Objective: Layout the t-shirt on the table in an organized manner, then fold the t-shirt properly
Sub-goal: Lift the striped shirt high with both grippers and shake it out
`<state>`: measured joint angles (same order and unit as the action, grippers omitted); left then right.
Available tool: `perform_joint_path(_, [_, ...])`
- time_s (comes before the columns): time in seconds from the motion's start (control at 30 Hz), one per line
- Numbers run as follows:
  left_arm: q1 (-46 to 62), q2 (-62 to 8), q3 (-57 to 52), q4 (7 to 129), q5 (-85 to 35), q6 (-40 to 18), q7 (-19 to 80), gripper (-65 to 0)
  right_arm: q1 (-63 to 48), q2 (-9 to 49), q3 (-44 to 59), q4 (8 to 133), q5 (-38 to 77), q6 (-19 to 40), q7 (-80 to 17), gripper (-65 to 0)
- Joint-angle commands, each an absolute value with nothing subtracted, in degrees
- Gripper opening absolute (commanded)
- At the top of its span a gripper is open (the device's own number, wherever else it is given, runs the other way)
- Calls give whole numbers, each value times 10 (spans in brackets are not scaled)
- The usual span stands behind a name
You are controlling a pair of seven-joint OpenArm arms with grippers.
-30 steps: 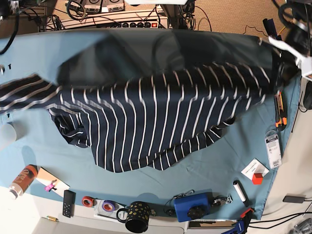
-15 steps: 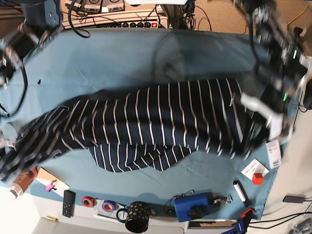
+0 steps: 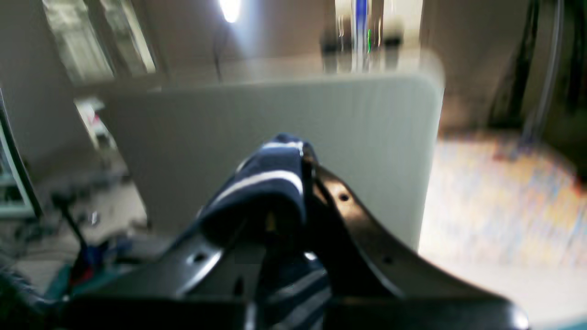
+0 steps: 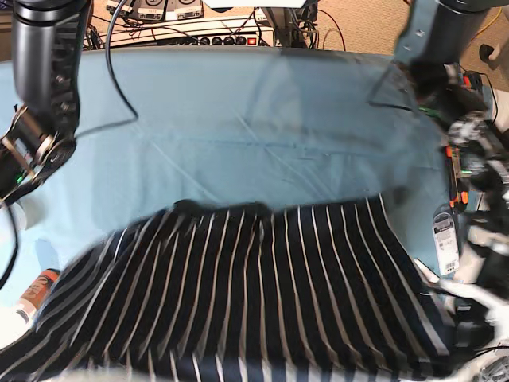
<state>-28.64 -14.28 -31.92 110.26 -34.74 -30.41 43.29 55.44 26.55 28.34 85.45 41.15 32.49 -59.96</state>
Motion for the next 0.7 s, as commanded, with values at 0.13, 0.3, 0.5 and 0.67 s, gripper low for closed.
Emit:
perform_joint_path(0.13, [-311,-191,-387,1115,-467,-300,463,-650,624,273,290,907,427,319,-607,-650])
perform_joint_path(0.3, [-307,-216,-448,1124,-561,-302,523,-650,625,273,289,978,426,319,-638,-650])
perform_joint_path(0.5, [-275,-249,-502,1197,-575,-320,523,-650,619,273,300,1027,420,315,-641,-650])
perform_joint_path(0.67, [-221,-257,-550,1288,-572,-320,507,-650,594,264,352,1051,449,315,-634,-650])
